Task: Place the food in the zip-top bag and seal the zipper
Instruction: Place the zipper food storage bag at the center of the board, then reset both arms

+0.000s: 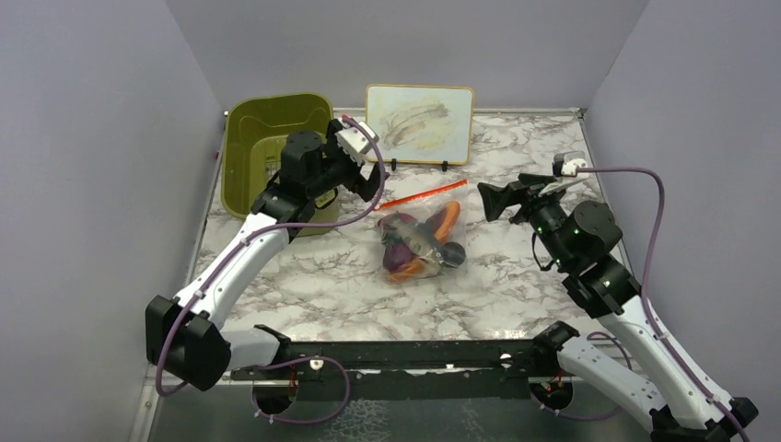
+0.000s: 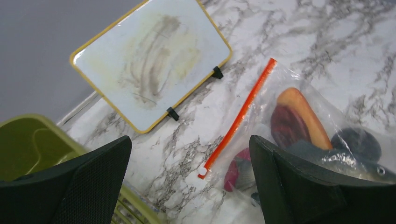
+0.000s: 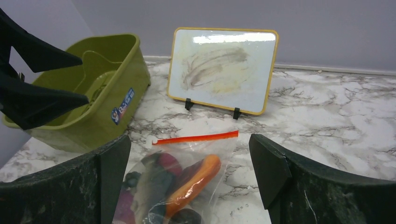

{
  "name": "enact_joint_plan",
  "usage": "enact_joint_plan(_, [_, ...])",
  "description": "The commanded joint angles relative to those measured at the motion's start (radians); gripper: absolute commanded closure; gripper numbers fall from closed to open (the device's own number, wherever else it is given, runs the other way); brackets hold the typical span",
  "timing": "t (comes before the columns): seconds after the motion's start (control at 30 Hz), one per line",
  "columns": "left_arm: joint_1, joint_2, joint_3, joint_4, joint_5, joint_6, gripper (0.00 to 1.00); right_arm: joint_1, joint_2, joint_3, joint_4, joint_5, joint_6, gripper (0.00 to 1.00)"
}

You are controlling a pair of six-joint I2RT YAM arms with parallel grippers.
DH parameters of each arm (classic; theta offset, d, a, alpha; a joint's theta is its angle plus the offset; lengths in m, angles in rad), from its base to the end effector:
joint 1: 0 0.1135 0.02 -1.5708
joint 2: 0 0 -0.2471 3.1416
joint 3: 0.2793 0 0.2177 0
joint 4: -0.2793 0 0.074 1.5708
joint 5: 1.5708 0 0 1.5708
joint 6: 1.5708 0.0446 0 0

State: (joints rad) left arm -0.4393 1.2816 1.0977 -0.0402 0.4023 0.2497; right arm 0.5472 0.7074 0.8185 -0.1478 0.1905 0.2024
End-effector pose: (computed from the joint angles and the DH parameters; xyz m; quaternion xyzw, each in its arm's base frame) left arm 0.2445 -0.1342 0.3455 0.3760 0.6789 -0.2133 0.5935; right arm 0.1335 0.0715 0.3526 -0.0579 0.7174 0.1892 0.6680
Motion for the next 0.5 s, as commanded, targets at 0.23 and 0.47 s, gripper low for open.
enact_joint_plan(0.23, [0.003,-0.213,-0.044,-0.101,-0.322,-0.438,0.01,-0.006,-0.097,0.083,-0.23,-0.01,0.204,0.0])
enact_joint_plan(0.47, [0.003,-0.39,-0.183,-0.011,-0.389,-0.505,0.01,-0.006,-0.124,0.076,-0.28,-0.029,0.284,0.0])
